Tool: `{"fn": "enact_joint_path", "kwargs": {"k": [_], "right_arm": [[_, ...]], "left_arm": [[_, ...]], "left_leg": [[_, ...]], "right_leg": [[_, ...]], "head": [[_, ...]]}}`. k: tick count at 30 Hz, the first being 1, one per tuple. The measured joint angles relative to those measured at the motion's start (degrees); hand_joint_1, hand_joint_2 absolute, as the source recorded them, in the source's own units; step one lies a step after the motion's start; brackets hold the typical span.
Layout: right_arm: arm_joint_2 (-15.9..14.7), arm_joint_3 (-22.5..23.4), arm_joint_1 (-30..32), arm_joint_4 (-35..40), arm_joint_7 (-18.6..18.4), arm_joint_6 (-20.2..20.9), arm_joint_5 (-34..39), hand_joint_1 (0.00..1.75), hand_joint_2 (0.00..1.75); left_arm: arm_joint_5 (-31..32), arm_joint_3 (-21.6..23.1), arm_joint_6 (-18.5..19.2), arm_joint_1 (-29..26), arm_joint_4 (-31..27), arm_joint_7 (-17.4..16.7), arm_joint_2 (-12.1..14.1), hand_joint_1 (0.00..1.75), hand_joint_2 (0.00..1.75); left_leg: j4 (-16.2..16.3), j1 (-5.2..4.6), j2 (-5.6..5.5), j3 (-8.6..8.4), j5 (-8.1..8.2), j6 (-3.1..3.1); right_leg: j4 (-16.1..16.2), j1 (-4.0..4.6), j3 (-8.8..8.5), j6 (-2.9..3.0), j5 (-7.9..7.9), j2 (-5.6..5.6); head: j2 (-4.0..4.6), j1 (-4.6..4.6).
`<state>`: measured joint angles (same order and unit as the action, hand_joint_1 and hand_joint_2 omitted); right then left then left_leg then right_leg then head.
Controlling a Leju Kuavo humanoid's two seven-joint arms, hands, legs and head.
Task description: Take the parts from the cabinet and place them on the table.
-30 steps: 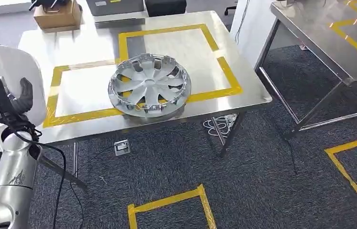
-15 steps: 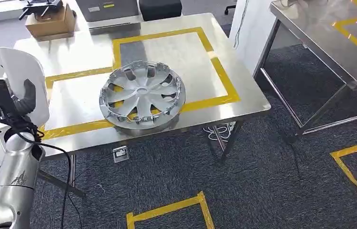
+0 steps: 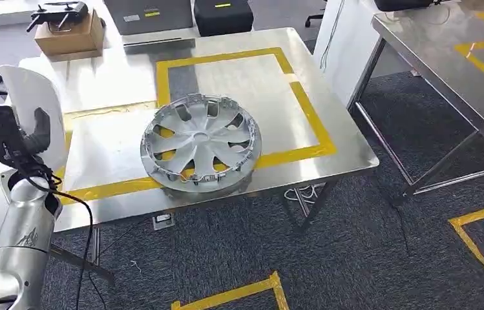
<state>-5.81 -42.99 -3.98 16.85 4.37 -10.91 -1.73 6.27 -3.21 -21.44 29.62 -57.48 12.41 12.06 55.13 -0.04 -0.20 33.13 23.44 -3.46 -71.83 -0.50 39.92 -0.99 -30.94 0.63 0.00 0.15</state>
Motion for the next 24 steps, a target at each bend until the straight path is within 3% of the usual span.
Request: {"fn": "enact_joint_path", "kwargs": {"k": [1, 2, 3, 5, 6, 7, 8, 9, 10, 11, 17, 24], "right_arm": [[0.0, -0.02, 0.23, 0.0, -0.02, 0.0, 0.02, 0.0, 0.0], [-0.04, -0.02, 0.39, -0.02, 0.0, -0.04, 0.06, 0.0, 0.0], [-0.04, -0.02, 0.45, -0.02, 0.0, -0.11, 0.2, 0.0, 0.0], [-0.11, -0.04, 0.45, -0.02, 0.0, -0.15, 0.24, 0.0, 0.0], [-0.2, -0.04, 0.49, -0.02, 0.0, -0.17, 0.35, 0.0, 0.0], [-0.26, -0.11, 0.48, -0.04, 0.0, -0.22, 0.43, 0.0, 0.0], [-0.3, -0.22, 0.48, -0.04, 0.0, -0.33, 0.55, 0.0, 0.0], [-0.28, -0.37, 0.61, -0.07, 0.0, -0.44, 0.66, 0.0, 0.0], [-0.17, -0.55, 0.68, -0.07, 0.0, -0.5, 0.79, 0.0, 0.0], [-0.2, -0.76, 0.55, -0.09, -0.02, -0.55, 0.96, 0.0, 0.0], [-0.15, -1.66, 0.55, -0.09, -0.31, -0.66, 2.05, 0.0, 0.0], [-0.22, -2.45, 0.58, -0.09, -0.48, -0.66, 2.38, 0.0, 0.0]], "left_arm": [[0.0, 0.02, 0.0, -0.11, 0.26, 0.0, -0.13, 1.75, 1.75], [0.0, 0.0, 0.0, -0.19, 0.56, -0.02, -0.24, 1.75, 1.75], [-0.02, 0.0, -0.02, -0.19, 0.81, -0.02, -0.28, 1.75, 1.75], [-0.04, 0.0, -0.17, -0.18, 1.18, -0.02, -0.35, 1.75, 1.75], [-0.07, -0.02, -0.17, -0.19, 1.44, -0.07, -0.39, 1.75, 1.75], [-0.13, -0.04, -0.24, -0.13, 1.94, -0.17, -0.46, 1.75, 1.75], [-0.22, -0.07, -0.3, -0.02, 2.32, -0.26, -0.39, 1.75, 1.75], [-0.13, -0.07, -0.5, -0.16, 2.62, -0.28, -0.39, 1.75, 1.75], [0.35, -0.07, -0.92, -0.26, 3.02, -0.26, -0.39, 1.75, 1.75], [1.09, -0.04, -1.66, -0.16, 3.75, -0.26, -0.2, 1.75, 1.75], [10.32, 0.55, -8.31, 1.05, 10.34, -1.47, 0.7, 1.75, 1.75], [12.5, 1.68, -9.42, 1.67, 15.97, -1.79, 1.16, 1.75, 1.75]], "left_leg": [[0.01, -0.07, -0.14, -0.2, 0.29, 0.0], [0.02, -0.11, -0.25, -0.55, 0.66, 0.05], [0.03, -0.13, -0.32, -1.01, 1.03, 0.15], [0.03, -0.13, -0.37, -2.3, 1.95, 0.46], [0.02, -0.15, -0.36, -2.82, 2.49, 0.67], [0.34, -0.44, -0.39, -3.18, 2.93, 1.03], [0.2, -0.51, -0.45, -2.87, 3.18, 1.42], [0.36, -0.5, -0.47, -3.26, 3.17, 1.69], [0.89, -0.48, -0.52, -2.98, 3.4, 1.3], [0.8, -0.44, -0.49, -2.88, 3.29, 1.07], [0.12, -0.39, 0.26, -3.27, 3.69, 1.03], [-0.4, -0.29, 0.36, -3.45, 3.83, 1.5]], "right_leg": [[-3.04, 0.03, 2.47, 0.11, -0.92, 0.0], [-2.89, 0.02, 3.5, -0.34, -0.3, -0.01], [-0.09, 0.02, 2.91, -1.0, 1.53, -0.02], [10.57, 0.05, -1.1, -1.91, 7.18, -0.09], [15.69, 0.16, -3.06, -1.68, 9.81, -0.21], [16.84, 0.4, -3.25, -0.32, 9.02, -0.29], [16.71, 0.59, -3.97, 0.53, 9.23, -0.24], [16.99, 0.54, -3.92, 0.84, 9.52, -0.26], [16.95, 0.23, -4.15, 0.11, 10.1, -0.2], [16.87, 0.36, -4.18, 0.05, 9.99, -0.09], [16.95, 0.64, -4.07, 0.82, 9.43, 0.63], [16.91, 0.81, -4.01, 1.1, 9.43, 0.59]], "head": [[0.0, 0.0], [0.0, 0.02], [0.0, 0.0], [0.0, 0.0], [0.0, -0.02], [0.0, 0.03], [0.0, 0.04], [0.0, 0.07], [0.0, 0.02], [0.0, 0.09], [0.0, 0.09], [0.0, 0.07]]}}
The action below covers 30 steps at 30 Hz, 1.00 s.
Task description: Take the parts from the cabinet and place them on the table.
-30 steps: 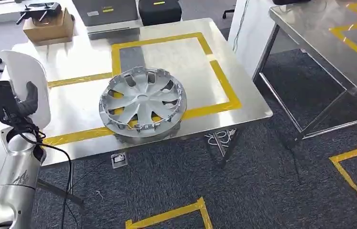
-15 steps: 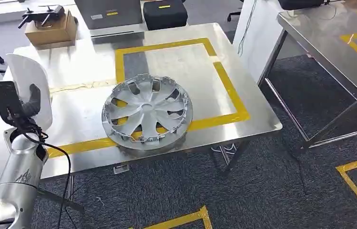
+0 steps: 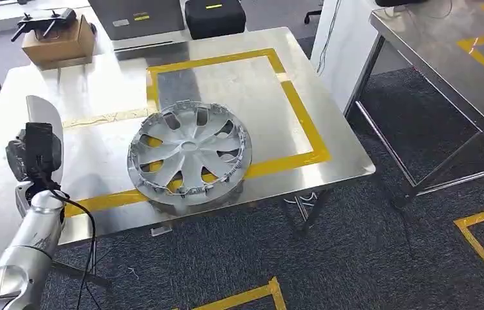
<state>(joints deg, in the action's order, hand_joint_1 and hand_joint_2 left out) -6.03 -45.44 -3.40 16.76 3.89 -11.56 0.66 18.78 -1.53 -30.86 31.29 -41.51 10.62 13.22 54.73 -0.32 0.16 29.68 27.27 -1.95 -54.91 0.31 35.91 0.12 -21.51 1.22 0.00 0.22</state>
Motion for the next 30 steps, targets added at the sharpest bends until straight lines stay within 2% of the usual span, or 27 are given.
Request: {"fn": "enact_joint_path", "kwargs": {"k": [6, 9, 10, 17, 18, 26, 30], "right_arm": [[0.0, -0.11, -0.06, 0.0, -0.15, -0.02, 0.59, 0.0, 0.0], [0.0, -0.33, -0.14, 0.0, -0.22, 0.0, 0.81, 0.0, 0.0], [0.0, -0.42, -0.15, 0.0, -0.22, 0.0, 0.83, 0.0, 0.0], [0.0, -0.85, -0.42, 0.0, -0.22, 0.0, 1.11, 0.0, 0.0], [0.0, -0.87, -0.41, 0.0, -0.22, 0.0, 1.18, 0.0, 0.0], [0.0, -1.09, -0.32, -0.15, 0.26, -0.07, 2.14, 0.0, 0.0], [0.0, -1.4, -0.29, -0.17, 0.31, -0.09, 2.25, 0.0, 0.0]], "left_arm": [[6.77, 1.6, -3.3, 1.49, 4.3, -2.19, 0.61, 1.75, 1.75], [7.63, 1.86, -3.78, 1.73, 7.16, -2.19, 0.68, 1.75, 1.75], [7.76, 1.88, -3.83, 1.73, 7.96, -2.19, 0.68, 0.0, 1.75], [8.37, 1.88, -4.48, 1.66, 12.02, -2.16, 0.7, 0.0, 1.75], [8.37, 1.88, -4.48, 1.66, 12.29, -2.12, 0.7, 0.0, 0.0], [5.95, 1.2, -4.15, 1.74, 13.49, 1.59, 0.13, 0.0, 0.0], [5.53, 0.66, -4.13, 1.74, 13.49, 2.21, -0.13, 0.0, 0.0]], "left_leg": [[0.01, -0.09, -0.03, -0.1, -0.09, 0.14], [0.01, -0.17, -0.02, -0.19, -0.09, 0.14], [0.01, -0.18, -0.02, -0.19, -0.09, 0.14], [0.02, -0.23, -0.06, -0.18, -0.07, 0.14], [0.02, -0.24, -0.07, -0.18, -0.07, 0.14], [0.03, -0.24, -0.07, -0.21, -0.06, 0.15], [0.03, -0.24, -0.07, -0.21, -0.06, 0.15]], "right_leg": [[-0.02, -0.06, -0.15, 0.12, 0.09, -0.08], [-0.02, -0.15, -0.23, 0.11, 0.09, -0.08], [-0.02, -0.16, -0.23, 0.11, 0.09, -0.08], [-0.01, -0.22, -0.24, 0.1, 0.08, -0.12], [-0.01, -0.23, -0.24, 0.1, 0.08, -0.13], [0.0, -0.22, -0.24, 0.1, 0.08, -0.13], [0.0, -0.22, -0.24, 0.1, 0.08, -0.12]], "head": [[0.0, 0.0], [0.0, 0.0], [0.0, 0.0], [0.0, 0.0], [0.0, 0.0], [0.0, 0.0], [0.0, 0.0]]}}
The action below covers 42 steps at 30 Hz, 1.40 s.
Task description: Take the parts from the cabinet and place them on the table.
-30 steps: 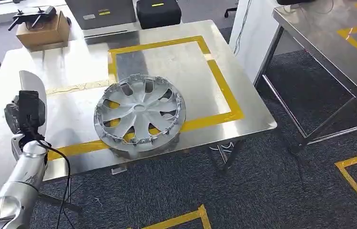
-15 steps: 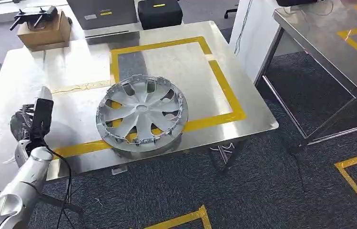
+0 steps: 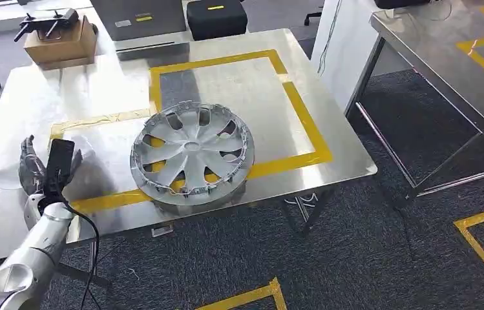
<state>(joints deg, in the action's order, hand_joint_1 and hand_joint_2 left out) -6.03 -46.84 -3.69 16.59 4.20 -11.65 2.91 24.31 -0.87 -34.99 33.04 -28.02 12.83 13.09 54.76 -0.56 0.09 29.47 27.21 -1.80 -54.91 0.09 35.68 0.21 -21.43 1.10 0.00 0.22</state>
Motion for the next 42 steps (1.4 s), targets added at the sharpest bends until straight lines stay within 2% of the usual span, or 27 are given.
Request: {"fn": "enact_joint_path", "kwargs": {"k": [8, 12, 14, 16, 18, 20, 22, 24, 25, 28, 31, 33, 36, 38, 42], "right_arm": [[-0.02, -0.07, 0.0, -0.07, 0.0, -0.02, 0.0, 0.0, 0.0], [-0.04, -0.09, 0.0, -0.07, 0.28, -0.02, 0.22, 0.0, 0.0], [-0.04, -0.15, 0.02, -0.07, 0.59, -0.02, 0.5, 0.0, 0.0], [-0.09, -0.37, 0.01, -0.07, 1.01, 0.09, 0.85, 0.0, 0.0], [-0.13, -0.46, 0.01, -0.07, 1.18, 0.11, 1.01, 0.0, 0.0], [-0.37, -0.92, 0.08, -0.07, 2.01, 0.24, 1.66, 0.0, 0.0], [-0.59, -1.36, 0.12, -0.07, 2.27, 0.24, 2.1, 0.0, 0.0], [-0.72, -1.62, 0.31, -0.07, 2.4, 0.24, 2.38, 0.0, 0.0], [-0.83, -1.81, 0.4, -0.07, 2.56, 0.17, 2.62, 0.0, 0.0], [-1.01, -2.08, 0.41, -0.07, 2.71, 0.02, 3.19, 0.0, 0.0], [-1.16, -2.53, 0.39, -0.07, 2.73, 0.0, 3.48, 0.0, 0.0], [-1.18, -2.82, 0.5, -0.07, 2.73, -0.02, 3.54, 0.0, 0.0], [-1.2, -2.95, 0.51, -0.07, 2.73, -0.39, 3.91, 0.0, 0.0], [-1.2, -3.06, 0.51, -0.07, 2.73, -0.88, 4.2, 0.0, 0.0], [-1.2, -3.32, 0.39, -0.07, 2.71, -1.11, 4.33, 0.0, 0.0]], "left_arm": [[-0.18, -0.72, 0.0, 0.0, 0.02, 0.28, -0.35, 0.0, 0.0], [-3.29, -1.55, 0.48, 0.0, 0.0, 2.81, -0.7, 0.0, 0.0], [-7.69, -2.98, 2.92, -0.08, -0.42, 5.49, -1.2, 0.0, 0.0], [-16.07, -5.12, 9.38, -0.42, -1.94, 10.0, -2.12, 0.0, 0.0], [-19.92, -6.37, 13.74, -1.05, -3.5, 12.07, -2.87, 0.0, 0.0], [-28.13, -7.45, 23.06, -4.12, -10.71, 13.79, -4.69, 0.0, 0.0], [-32.4, -7.12, 28.6, -7.17, -17.59, 13.75, -5.73, 0.0, 0.0], [-33.69, -5.72, 30.85, -10.52, -24.48, 13.77, -6.32, 0.0, 0.0], [-34.47, -4.7, 32.11, -12.32, -29.78, 13.77, -6.78, 0.0, 0.0], [-34.6, -0.56, 32.74, -17.68, -41.91, 13.2, -7.63, 0.0, 0.0], [-34.58, 2.6, 32.46, -20.65, -49.25, 12.7, -8.09, 0.0, 0.0], [-34.69, 3.43, 32.37, -21.74, -52.27, 12.79, -8.22, 0.0, 0.0], [-34.64, 5.07, 34.38, -23.24, -55.85, 13.2, -8.2, 0.0, 0.0], [-33.75, 7.22, 35.61, -24.58, -58.65, 12.52, -8.2, 0.0, 0.0], [-31.61, 12.29, 35.74, -26.34, -62.12, 11.63, -8.52, 0.0, 0.0]], "left_leg": [[0.0, 0.0, 0.0, 0.0, 0.0, 0.0], [0.0, 0.0, 0.0, 0.0, 0.0, 0.0], [0.0, -0.01, 0.0, -0.01, 0.0, 0.0], [0.0, -0.01, -0.02, 0.0, 0.0, 0.0], [0.0, -0.02, -0.01, -0.01, 0.0, 0.0], [0.0, -0.07, 0.03, -0.02, 0.04, 0.0], [0.0, -0.07, 0.07, -0.01, 0.05, 0.0], [0.0, -0.07, 0.09, -0.02, 0.1, 0.0], [0.0, -0.07, 0.06, -0.01, 0.11, -0.02], [0.0, -0.08, 0.04, 0.0, 0.21, -0.13], [0.0, -0.08, 0.03, 0.07, 0.25, -0.16], [0.0, -0.08, 0.04, 0.04, 0.26, -0.19], [0.0, -0.07, -0.03, 0.01, 0.25, -0.18], [0.0, -0.07, -0.03, 0.01, 0.25, -0.18], [0.0, -0.06, -0.02, 0.01, 0.25, -0.18]], "right_leg": [[0.0, 0.0, 0.0, 0.0, 0.0, 0.0], [0.0, 0.0, -0.01, 0.0, 0.0, 0.0], [0.0, 0.0, 0.0, 0.0, 0.0, 0.0], [0.0, 0.0, -0.01, 0.0, 0.0, -0.01], [0.0, -0.01, -0.01, 0.0, 0.0, -0.01], [0.0, -0.03, -0.02, 0.0, 0.0, 0.01], [0.0, -0.03, -0.01, -0.01, -0.01, 0.04], [0.0, -0.04, -0.01, -0.01, -0.01, 0.04], [0.01, -0.04, -0.01, -0.03, -0.03, 0.02], [0.03, -0.04, -0.01, -0.05, -0.05, 0.0], [0.03, -0.06, -0.06, -0.17, -0.12, -0.02], [0.03, -0.07, -0.07, -0.17, -0.12, -0.01], [0.03, -0.06, -0.08, -0.17, -0.12, -0.05], [0.03, -0.06, -0.08, -0.17, -0.13, -0.05], [0.03, -0.05, -0.1, -0.18, -0.13, -0.04]], "head": [[0.0, 0.0], [0.0, 0.0], [0.0, 0.0], [0.0, -0.02], [0.0, 0.0], [0.0, 0.0], [0.0, -0.02], [0.0, 0.0], [0.0, 0.0], [0.0, -0.02], [0.0, -0.02], [0.0, -0.02], [0.0, -0.02], [0.0, 0.0], [0.0, 0.0]]}}
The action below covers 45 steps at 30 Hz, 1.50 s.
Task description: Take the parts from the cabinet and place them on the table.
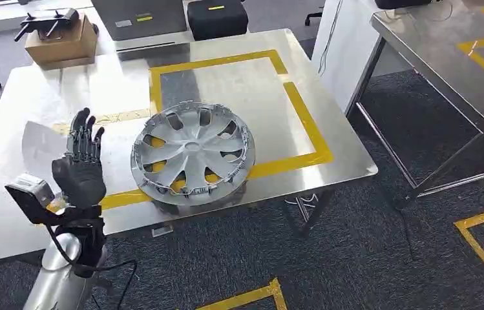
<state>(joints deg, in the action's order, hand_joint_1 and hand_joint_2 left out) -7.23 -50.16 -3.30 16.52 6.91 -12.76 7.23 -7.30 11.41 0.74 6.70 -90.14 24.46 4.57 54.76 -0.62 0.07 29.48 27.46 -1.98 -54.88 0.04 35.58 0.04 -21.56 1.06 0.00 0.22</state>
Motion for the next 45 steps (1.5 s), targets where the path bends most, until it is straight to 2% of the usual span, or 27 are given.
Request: {"fn": "enact_joint_path", "kwargs": {"k": [8, 13, 41, 43, 45], "right_arm": [[-0.28, -0.15, -0.52, -0.07, 0.22, -0.24, 0.79, 0.0, 0.0], [-0.28, -0.15, -0.5, -0.09, 0.26, -0.63, 0.96, 0.0, 0.0], [-0.28, -0.15, -0.5, -0.24, 0.28, -0.63, 1.03, 0.0, 0.0], [-0.26, -0.15, -0.49, -0.24, 0.28, -0.63, 1.07, 0.0, 0.0], [-0.15, -0.15, -0.38, -0.26, 0.55, -0.87, 1.62, 0.0, 0.0]], "left_arm": [[1.27, 8.3, -5.14, -1.84, -1.92, -1.27, -0.74, 0.0, 0.0], [1.66, 11.08, -6.1, -2.74, -1.9, -1.25, -0.7, 0.0, 0.0], [1.7, 12.78, -6.16, -2.88, -1.9, -1.25, -0.52, 0.0, 0.0], [1.7, 12.76, -6.25, -2.92, -1.9, -1.31, -0.5, 0.0, 0.0], [2.03, 12.78, -7.56, -3.55, -1.88, -2.98, -0.46, 0.0, 0.0]], "left_leg": [[0.0, -0.01, -0.04, -0.01, 0.02, -0.02], [0.0, -0.01, -0.04, -0.02, 0.03, -0.04], [0.0, 0.0, -0.05, -0.04, 0.02, -0.03], [0.25, -0.07, -0.06, -0.01, 0.21, -0.3], [0.32, -0.1, -0.04, -0.06, 0.3, -0.45]], "right_leg": [[0.0, -0.02, -0.04, -0.01, -0.01, -0.04], [0.01, -0.02, -0.04, -0.02, -0.01, -0.04], [0.01, -0.01, -0.06, -0.02, -0.01, -0.04], [0.04, -0.22, -0.08, -0.09, -0.01, -0.05], [0.03, -0.25, -0.14, -0.11, -0.02, -0.04]], "head": [[0.0, -0.02], [0.0, -0.02], [0.0, -0.02], [0.0, 0.0], [0.0, 0.0]]}}
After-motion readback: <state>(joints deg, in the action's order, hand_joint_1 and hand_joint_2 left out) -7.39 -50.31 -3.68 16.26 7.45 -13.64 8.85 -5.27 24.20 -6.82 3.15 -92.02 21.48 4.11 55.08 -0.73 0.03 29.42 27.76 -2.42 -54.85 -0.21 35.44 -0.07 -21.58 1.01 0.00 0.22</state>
